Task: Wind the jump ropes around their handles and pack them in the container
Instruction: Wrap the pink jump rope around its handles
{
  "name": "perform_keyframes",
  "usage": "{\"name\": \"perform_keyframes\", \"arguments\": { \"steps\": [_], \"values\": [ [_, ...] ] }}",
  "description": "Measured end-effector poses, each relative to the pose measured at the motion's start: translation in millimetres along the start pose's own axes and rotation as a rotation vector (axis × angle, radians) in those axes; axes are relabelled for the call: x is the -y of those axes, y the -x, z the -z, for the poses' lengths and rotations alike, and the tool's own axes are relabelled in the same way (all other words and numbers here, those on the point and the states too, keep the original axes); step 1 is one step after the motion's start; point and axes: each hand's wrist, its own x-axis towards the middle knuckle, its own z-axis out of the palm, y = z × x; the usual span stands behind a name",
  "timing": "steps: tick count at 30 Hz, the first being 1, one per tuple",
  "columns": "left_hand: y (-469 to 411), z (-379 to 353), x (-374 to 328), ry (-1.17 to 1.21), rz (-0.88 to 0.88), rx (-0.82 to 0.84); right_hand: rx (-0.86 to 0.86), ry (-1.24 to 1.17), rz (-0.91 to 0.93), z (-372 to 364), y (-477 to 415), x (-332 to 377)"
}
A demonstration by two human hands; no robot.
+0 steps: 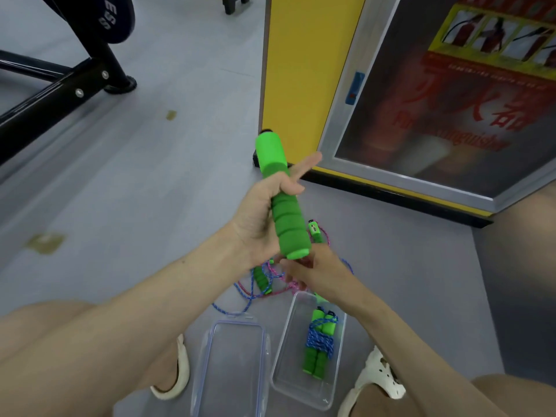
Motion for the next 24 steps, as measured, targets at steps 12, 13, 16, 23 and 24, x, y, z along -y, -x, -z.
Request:
{"name": "perform_keyframes", "arguments": {
  "steps": [12,13,16,23,24],
  "values": [
    [-4,42,3,-1.054,0.152,-0.083,-0.152,-0.028,0.134,45,4,13],
    [-2,42,7,-1.042,0.177,-0.029,-0.13,-0.042,0.137,44,4,13],
    [1,40,15,-0.832,0.301,0.202,-0.13,-0.181,0.141,40,4,14],
    [10,28,17,-0.309,0.514,0.503,-0.148,-0.518,0.11,44,-1,10],
    [11,25,20,-0.215,0.515,0.495,-0.132,-0.602,0.092,43,-1,12]
  ]
}}
